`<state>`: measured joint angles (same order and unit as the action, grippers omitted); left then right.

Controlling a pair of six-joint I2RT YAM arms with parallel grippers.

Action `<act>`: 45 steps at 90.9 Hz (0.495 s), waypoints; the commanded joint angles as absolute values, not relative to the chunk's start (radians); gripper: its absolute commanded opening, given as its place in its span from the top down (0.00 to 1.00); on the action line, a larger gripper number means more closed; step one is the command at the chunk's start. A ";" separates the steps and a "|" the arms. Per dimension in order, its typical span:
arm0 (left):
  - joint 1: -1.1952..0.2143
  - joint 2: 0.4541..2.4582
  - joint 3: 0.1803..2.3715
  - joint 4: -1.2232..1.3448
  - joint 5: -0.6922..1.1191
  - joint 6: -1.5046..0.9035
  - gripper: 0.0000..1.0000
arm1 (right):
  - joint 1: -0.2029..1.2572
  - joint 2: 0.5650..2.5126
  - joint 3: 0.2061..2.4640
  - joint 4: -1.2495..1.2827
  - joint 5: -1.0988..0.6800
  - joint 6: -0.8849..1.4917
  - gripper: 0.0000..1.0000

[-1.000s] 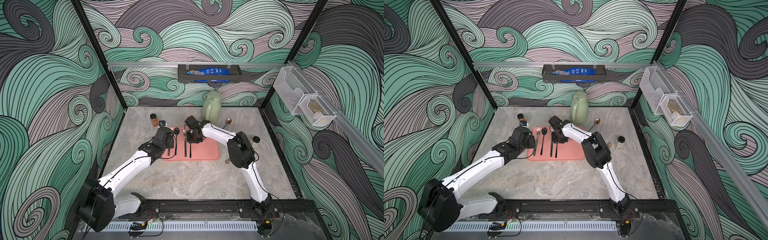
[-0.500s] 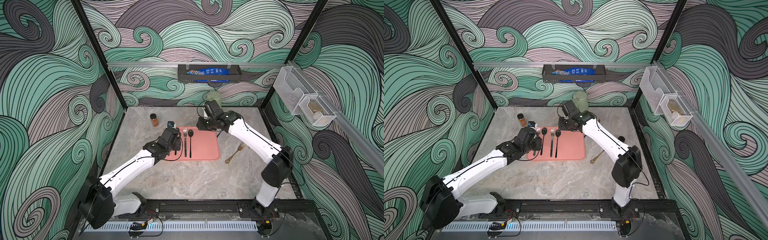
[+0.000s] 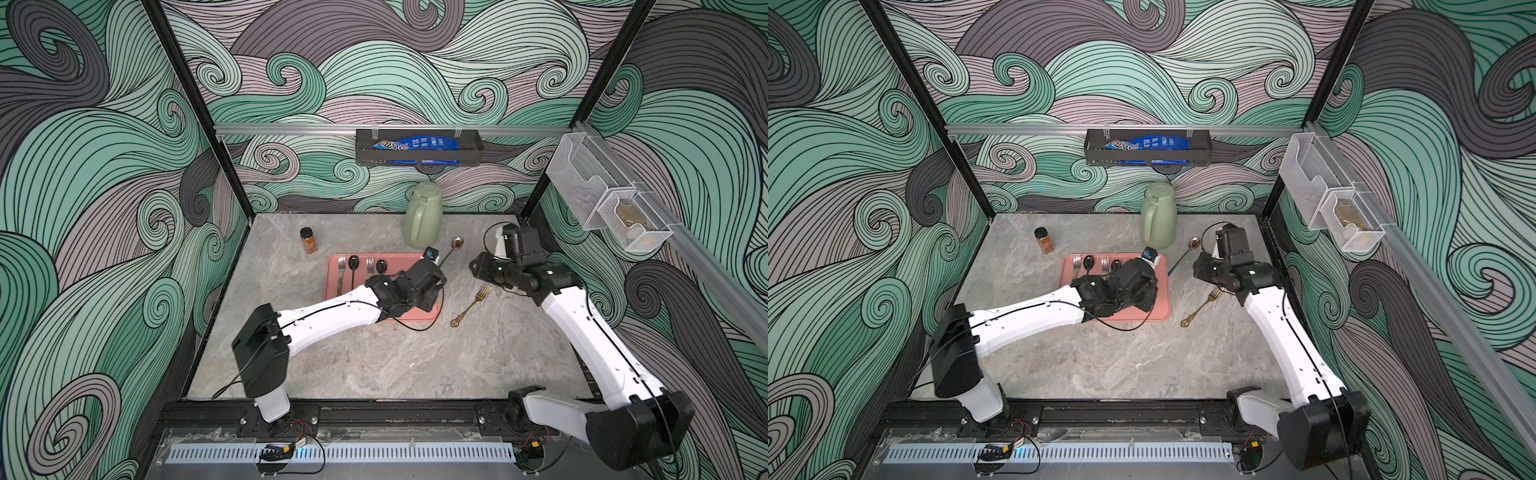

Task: Set the spoon and fork side by side
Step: Pick up the fork at the center of the board.

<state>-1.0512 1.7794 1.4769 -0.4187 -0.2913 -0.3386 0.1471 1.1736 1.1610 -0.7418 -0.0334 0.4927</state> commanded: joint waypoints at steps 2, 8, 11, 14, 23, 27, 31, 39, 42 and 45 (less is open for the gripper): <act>-1.071 1.886 1.603 -0.446 -0.278 -0.261 0.68 | 0.070 1.158 1.134 -0.730 -0.093 0.423 0.60; -1.074 1.947 1.669 -0.460 -0.243 -0.235 0.68 | 0.035 1.147 1.112 -0.726 -0.101 0.422 0.59; -1.078 1.990 1.708 -0.476 -0.233 -0.226 0.69 | 0.020 1.142 1.102 -0.720 -0.103 0.421 0.59; -1.083 2.031 1.742 -0.492 -0.227 -0.217 0.68 | 0.005 1.137 1.094 -0.714 -0.105 0.418 0.59; -1.101 2.145 1.847 -0.538 -0.206 -0.193 0.68 | -0.046 1.123 1.075 -0.702 -0.116 0.415 0.58; -1.107 2.190 1.895 -0.555 -0.188 -0.184 0.69 | -0.066 1.118 1.070 -0.697 -0.125 0.411 0.58; -1.115 2.243 1.941 -0.573 -0.179 -0.178 0.69 | -0.084 1.113 1.067 -0.696 -0.127 0.408 0.58; -1.127 2.342 2.040 -0.600 -0.161 -0.148 0.69 | -0.116 1.097 1.065 -0.699 -0.124 0.401 0.57; -1.130 2.378 2.079 -0.616 -0.159 -0.139 0.69 | -0.130 1.091 1.065 -0.699 -0.122 0.398 0.57; -1.133 2.416 2.120 -0.639 -0.155 -0.133 0.69 | -0.147 1.084 1.065 -0.702 -0.119 0.394 0.57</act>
